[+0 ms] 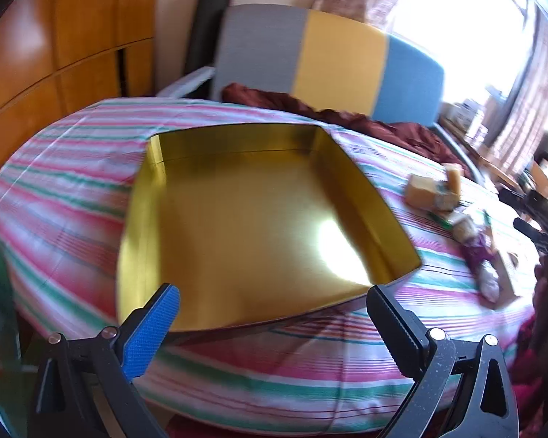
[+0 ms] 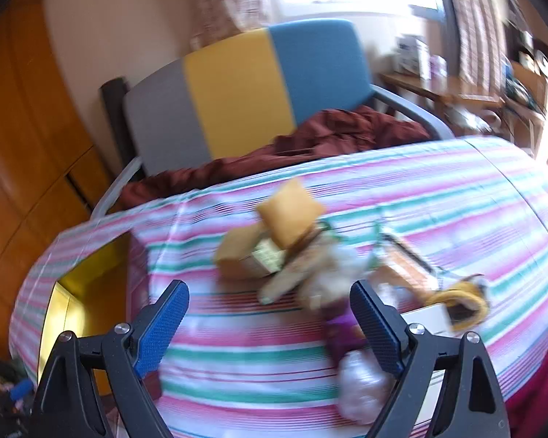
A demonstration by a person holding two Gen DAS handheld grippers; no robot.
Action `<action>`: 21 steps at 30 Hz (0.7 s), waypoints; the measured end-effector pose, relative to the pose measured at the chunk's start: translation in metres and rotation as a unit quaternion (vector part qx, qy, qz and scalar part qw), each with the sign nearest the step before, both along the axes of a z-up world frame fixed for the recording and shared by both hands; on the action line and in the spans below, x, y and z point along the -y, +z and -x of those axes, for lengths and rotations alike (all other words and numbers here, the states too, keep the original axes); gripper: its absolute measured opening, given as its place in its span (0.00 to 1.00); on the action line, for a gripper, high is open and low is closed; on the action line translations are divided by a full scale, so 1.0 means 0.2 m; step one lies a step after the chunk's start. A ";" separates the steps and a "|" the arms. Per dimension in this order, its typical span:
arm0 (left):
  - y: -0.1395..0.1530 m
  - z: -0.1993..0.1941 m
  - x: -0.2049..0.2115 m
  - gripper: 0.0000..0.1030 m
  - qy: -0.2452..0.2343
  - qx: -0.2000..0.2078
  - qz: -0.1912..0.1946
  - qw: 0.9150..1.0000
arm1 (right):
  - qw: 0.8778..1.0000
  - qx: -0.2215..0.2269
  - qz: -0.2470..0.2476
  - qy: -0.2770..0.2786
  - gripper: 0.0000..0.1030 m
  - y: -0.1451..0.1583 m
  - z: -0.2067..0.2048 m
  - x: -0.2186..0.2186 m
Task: Organize objects
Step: 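Move the left tool from the gold tray toward the item pile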
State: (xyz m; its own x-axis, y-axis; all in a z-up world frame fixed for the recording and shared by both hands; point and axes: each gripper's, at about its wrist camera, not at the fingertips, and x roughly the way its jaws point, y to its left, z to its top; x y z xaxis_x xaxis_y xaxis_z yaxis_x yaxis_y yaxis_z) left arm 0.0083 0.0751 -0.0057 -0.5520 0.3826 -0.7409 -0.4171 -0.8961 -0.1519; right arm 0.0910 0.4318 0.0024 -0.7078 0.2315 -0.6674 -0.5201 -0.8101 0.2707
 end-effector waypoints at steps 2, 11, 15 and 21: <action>0.03 0.00 -0.07 1.00 -0.028 -0.008 0.000 1.000 | 0.999 -0.010 0.027 -0.041 0.89 0.00 -0.09 -0.18; 0.15 -0.05 -0.52 1.00 -0.158 -0.047 0.010 0.986 | 0.969 -0.045 0.140 -0.197 0.89 -0.14 -0.39 -0.67; 0.15 -0.03 -0.71 1.00 -0.189 -0.029 0.004 0.982 | 0.966 -0.050 0.167 -0.190 0.89 -0.16 -0.38 -0.67; 0.13 0.04 -0.92 0.98 -0.206 0.020 -0.014 0.978 | 0.962 -0.065 0.195 -0.179 0.89 -0.17 -0.39 -0.68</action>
